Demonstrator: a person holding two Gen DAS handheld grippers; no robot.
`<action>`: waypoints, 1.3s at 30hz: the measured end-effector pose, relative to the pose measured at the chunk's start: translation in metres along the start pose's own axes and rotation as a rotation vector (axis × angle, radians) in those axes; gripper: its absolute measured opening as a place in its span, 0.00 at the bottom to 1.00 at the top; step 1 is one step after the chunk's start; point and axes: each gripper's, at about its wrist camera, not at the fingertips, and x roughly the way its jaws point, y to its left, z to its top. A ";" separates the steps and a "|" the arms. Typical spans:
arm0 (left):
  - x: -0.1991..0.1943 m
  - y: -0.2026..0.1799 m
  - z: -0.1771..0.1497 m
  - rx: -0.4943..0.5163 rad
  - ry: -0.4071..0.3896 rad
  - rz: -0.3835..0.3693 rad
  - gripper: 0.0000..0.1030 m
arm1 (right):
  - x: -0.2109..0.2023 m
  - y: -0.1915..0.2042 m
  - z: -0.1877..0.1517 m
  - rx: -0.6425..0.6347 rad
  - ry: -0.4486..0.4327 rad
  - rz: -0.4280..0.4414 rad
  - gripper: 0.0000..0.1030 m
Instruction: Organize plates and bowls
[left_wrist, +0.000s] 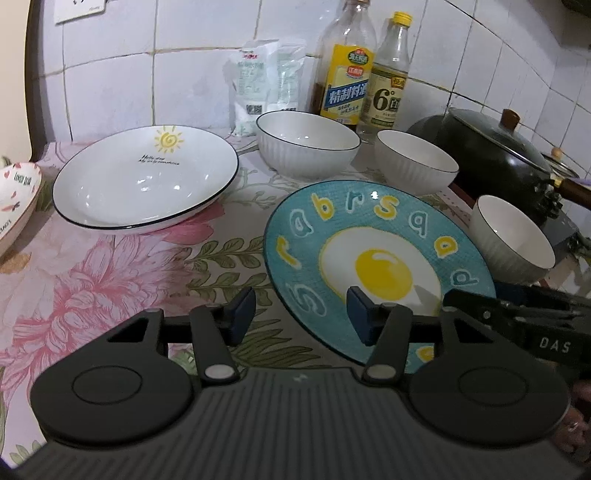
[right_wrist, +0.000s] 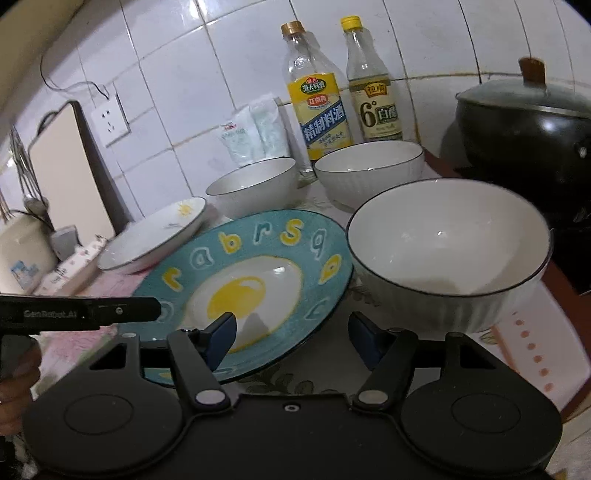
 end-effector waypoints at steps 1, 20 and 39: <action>0.001 -0.001 0.000 0.002 -0.001 0.009 0.52 | -0.001 0.001 0.001 -0.003 -0.004 -0.001 0.70; 0.012 -0.013 -0.014 -0.147 -0.060 0.102 0.21 | 0.011 -0.005 -0.003 0.098 -0.047 -0.055 0.26; -0.074 -0.014 -0.024 -0.101 -0.119 0.161 0.22 | -0.030 0.038 0.003 0.045 -0.016 0.037 0.27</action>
